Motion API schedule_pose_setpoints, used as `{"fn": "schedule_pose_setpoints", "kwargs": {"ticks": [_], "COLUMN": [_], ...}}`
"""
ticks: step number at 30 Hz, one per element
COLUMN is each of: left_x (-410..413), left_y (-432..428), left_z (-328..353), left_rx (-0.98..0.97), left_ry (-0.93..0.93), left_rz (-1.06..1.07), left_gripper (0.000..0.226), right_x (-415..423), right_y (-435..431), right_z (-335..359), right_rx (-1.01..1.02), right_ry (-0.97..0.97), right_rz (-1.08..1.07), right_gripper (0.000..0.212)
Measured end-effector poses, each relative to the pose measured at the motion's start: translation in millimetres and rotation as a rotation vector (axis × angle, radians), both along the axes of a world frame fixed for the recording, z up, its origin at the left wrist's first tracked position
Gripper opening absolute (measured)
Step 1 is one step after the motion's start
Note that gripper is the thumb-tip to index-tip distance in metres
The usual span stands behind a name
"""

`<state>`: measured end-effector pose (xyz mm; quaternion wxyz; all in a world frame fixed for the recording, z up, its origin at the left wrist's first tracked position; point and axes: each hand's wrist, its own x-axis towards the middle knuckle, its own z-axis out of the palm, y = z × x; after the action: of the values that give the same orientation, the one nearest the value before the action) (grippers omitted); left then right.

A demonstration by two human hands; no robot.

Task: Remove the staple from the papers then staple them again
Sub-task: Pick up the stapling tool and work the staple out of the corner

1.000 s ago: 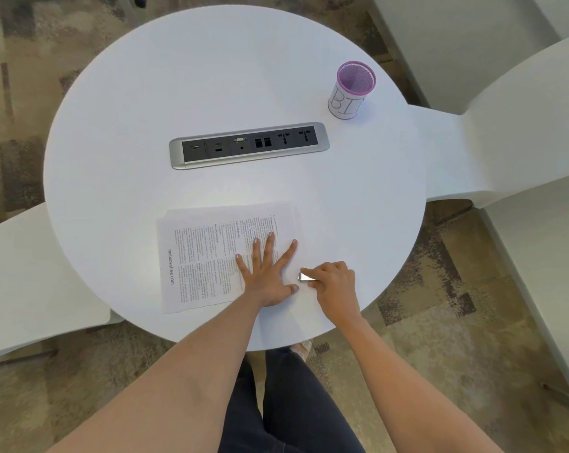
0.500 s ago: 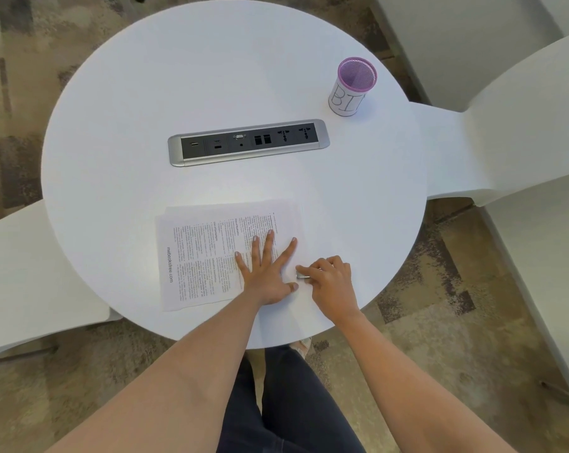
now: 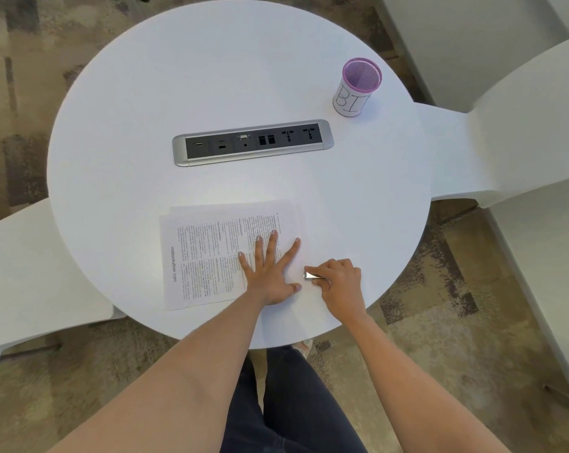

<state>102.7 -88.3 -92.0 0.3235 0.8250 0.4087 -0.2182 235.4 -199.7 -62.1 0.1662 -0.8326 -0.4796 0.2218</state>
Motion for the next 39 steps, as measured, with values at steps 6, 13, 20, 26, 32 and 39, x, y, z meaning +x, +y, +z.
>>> {"fn": "schedule_pose_setpoints", "kwargs": {"ticks": [6,13,20,26,32,39], "left_x": [-1,0,9,14,-23,-36], "left_y": [-1,7,28,33,-1,-24], "left_z": [0,-2,0,12,3,-12], "left_rx": [0.0,0.048,0.121,0.156,0.284,0.205], "left_ry": [-0.008,-0.022,-0.082,-0.074,-0.049,-0.058], "left_rz": [-0.003,-0.177,-0.654,-0.846,-0.355,-0.112], "left_gripper": [0.1,0.099,0.092,0.091,0.081,0.098], "right_x": [-2,-7,-27,-33,-32,-34], "right_y": [2,-5,-28,-41,-41,-41], "right_z": [-1,4,11,9,9,10], "right_rx": [0.022,-0.02,-0.108,-0.071,-0.043,0.009], "right_ry": [-0.001,-0.036,-0.12,-0.075,-0.072,-0.1], "right_rz": [0.05,0.036,-0.007,-0.084,-0.062,0.009], "right_gripper": [0.029,0.03,0.03,0.028,0.028,0.024]}}
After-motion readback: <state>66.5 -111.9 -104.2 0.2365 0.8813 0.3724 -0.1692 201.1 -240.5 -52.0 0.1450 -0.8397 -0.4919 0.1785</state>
